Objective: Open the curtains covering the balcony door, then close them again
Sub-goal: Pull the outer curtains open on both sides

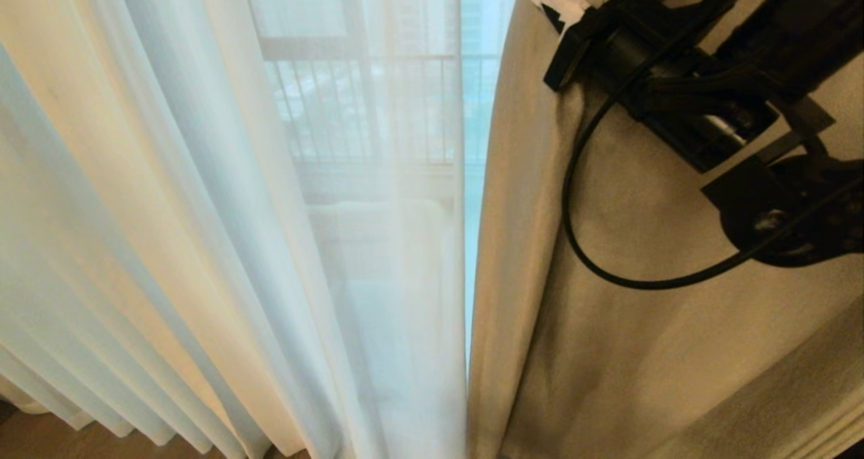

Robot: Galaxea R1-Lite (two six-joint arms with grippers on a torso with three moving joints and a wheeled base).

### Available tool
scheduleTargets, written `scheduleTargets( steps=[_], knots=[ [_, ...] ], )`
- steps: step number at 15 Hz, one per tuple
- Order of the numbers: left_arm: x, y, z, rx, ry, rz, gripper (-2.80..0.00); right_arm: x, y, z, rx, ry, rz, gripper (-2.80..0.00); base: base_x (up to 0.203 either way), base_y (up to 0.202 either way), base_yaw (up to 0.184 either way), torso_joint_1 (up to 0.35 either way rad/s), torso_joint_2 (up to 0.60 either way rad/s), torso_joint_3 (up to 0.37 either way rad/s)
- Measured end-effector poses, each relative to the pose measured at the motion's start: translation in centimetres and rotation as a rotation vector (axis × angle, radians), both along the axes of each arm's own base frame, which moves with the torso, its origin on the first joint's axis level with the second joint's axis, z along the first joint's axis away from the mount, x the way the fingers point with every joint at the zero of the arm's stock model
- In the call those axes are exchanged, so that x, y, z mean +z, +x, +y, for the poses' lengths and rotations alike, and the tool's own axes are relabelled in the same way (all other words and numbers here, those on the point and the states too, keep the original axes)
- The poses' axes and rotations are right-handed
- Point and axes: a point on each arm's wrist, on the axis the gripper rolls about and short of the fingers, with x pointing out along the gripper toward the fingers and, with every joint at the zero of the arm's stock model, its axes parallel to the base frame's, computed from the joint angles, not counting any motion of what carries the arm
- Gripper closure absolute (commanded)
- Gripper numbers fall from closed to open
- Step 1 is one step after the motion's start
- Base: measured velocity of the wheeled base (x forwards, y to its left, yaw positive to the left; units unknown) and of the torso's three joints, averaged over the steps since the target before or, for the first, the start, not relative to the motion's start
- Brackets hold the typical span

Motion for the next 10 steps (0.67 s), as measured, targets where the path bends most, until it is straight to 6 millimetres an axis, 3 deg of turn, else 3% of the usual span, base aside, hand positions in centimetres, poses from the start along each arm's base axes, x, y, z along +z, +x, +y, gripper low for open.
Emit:
scheduleTargets(
  steps=[5,10],
  knots=[
    [0.0,0.0,0.0,0.000,0.000,0.000,0.00,-1.5,0.2,4.8,0.080,-0.016,0.012,0.00,0.000,0.000,0.000,0.000,0.00,0.000],
    [0.0,0.0,0.0,0.000,0.000,0.000,0.00,-2.6,0.4,6.9,0.116,-0.027,0.026,0.00,0.000,0.000,0.000,0.000,0.00,0.000]
  ],
)
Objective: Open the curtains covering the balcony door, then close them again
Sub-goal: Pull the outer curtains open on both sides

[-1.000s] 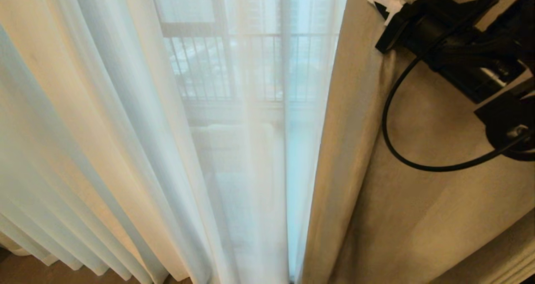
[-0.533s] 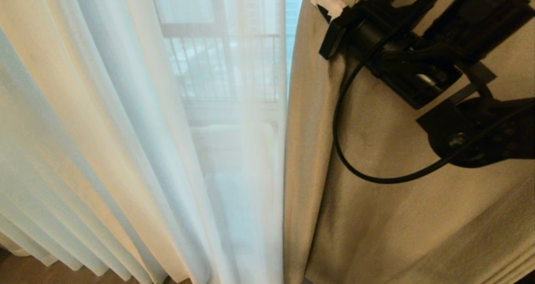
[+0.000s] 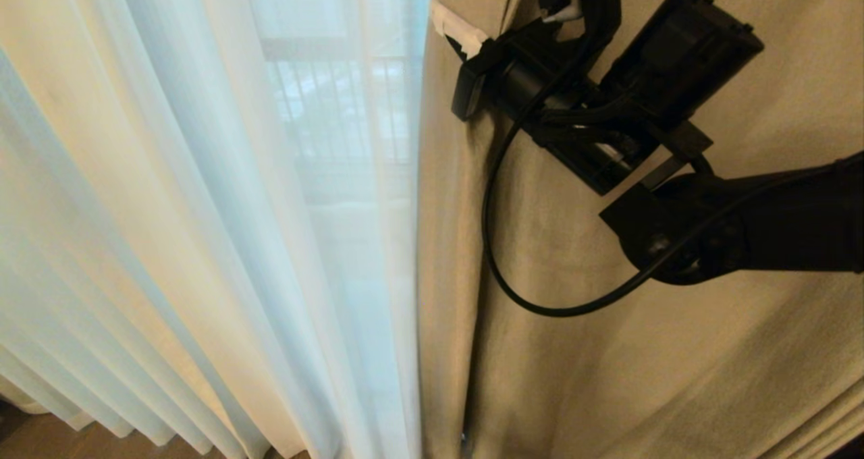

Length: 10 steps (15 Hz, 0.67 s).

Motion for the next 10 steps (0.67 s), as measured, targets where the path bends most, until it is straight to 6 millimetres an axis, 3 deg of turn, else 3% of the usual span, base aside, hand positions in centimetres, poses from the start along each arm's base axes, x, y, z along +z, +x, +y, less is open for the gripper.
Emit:
scheduleTargets(
  steps=[10],
  knots=[
    [0.0,0.0,0.0,-0.001,0.000,0.000,0.00,0.4,-1.4,-1.3,-0.001,-0.018,0.012,0.00,0.000,0.000,0.000,0.000,0.00,0.000]
  ],
)
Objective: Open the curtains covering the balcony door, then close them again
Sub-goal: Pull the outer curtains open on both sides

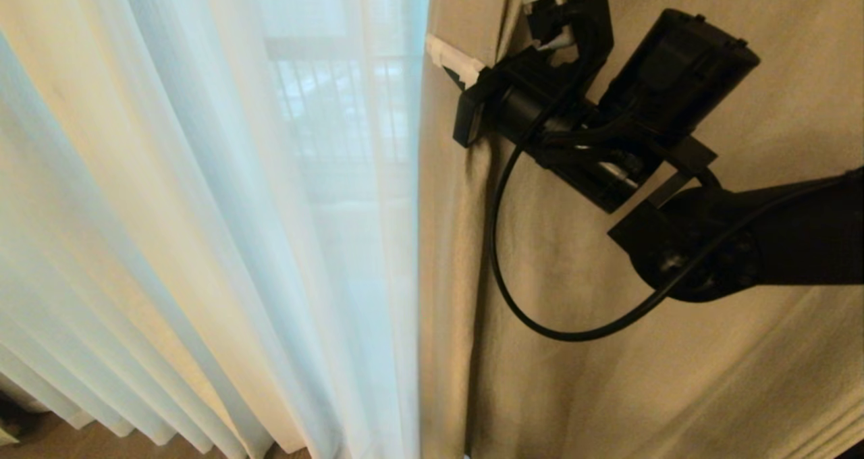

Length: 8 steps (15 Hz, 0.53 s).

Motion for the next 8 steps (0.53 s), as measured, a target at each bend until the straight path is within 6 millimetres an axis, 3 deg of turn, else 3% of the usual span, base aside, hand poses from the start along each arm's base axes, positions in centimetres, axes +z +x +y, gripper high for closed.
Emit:
scheduleTargets(
  steps=[1,2,3,8],
  knots=[
    [0.0,0.0,0.0,0.001,0.001,0.000,0.00,0.1,-0.3,-0.3,-0.002,-0.001,0.001,0.00,0.000,0.000,0.000,0.000,0.00,0.000],
    [0.0,0.0,0.0,0.001,0.001,0.000,0.00,0.3,-0.6,-0.7,-0.005,-0.001,0.002,-1.61,0.000,0.000,0.000,0.000,0.00,0.000],
    [0.0,0.0,0.0,0.001,0.001,0.000,0.00,0.4,-0.9,-1.1,-0.007,-0.002,0.002,-2.80,0.000,0.000,0.000,0.000,0.00,0.000],
    [0.0,0.0,0.0,0.001,0.000,0.000,0.00,1.3,-2.3,-3.0,-0.019,0.013,-0.009,-2.80,0.000,0.000,0.000,0.000,0.00,0.000]
  ],
)
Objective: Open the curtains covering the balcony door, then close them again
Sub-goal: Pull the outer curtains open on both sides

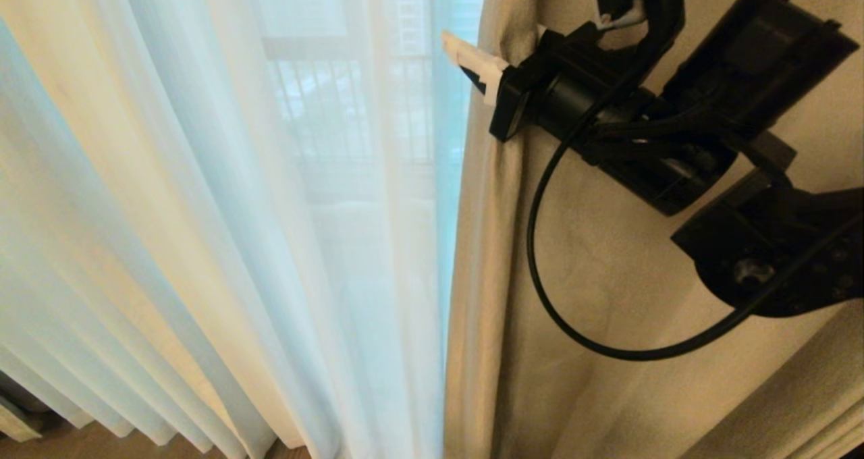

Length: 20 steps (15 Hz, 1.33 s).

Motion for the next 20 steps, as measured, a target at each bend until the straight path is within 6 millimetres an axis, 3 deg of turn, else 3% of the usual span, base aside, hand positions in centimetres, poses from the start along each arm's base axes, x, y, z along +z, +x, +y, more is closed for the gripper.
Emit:
scheduleTargets(
  steps=[9,20],
  knots=[
    [0.0,0.0,0.0,0.001,0.000,0.000,0.00,-0.3,-3.6,-3.4,-0.011,-0.023,0.032,-2.80,0.000,0.000,0.000,0.000,0.00,0.000],
    [0.0,0.0,0.0,0.000,0.000,0.000,0.00,-3.1,-11.4,-10.2,-0.043,-0.052,0.088,-2.80,0.000,0.000,0.000,0.000,0.00,0.000]
  ],
)
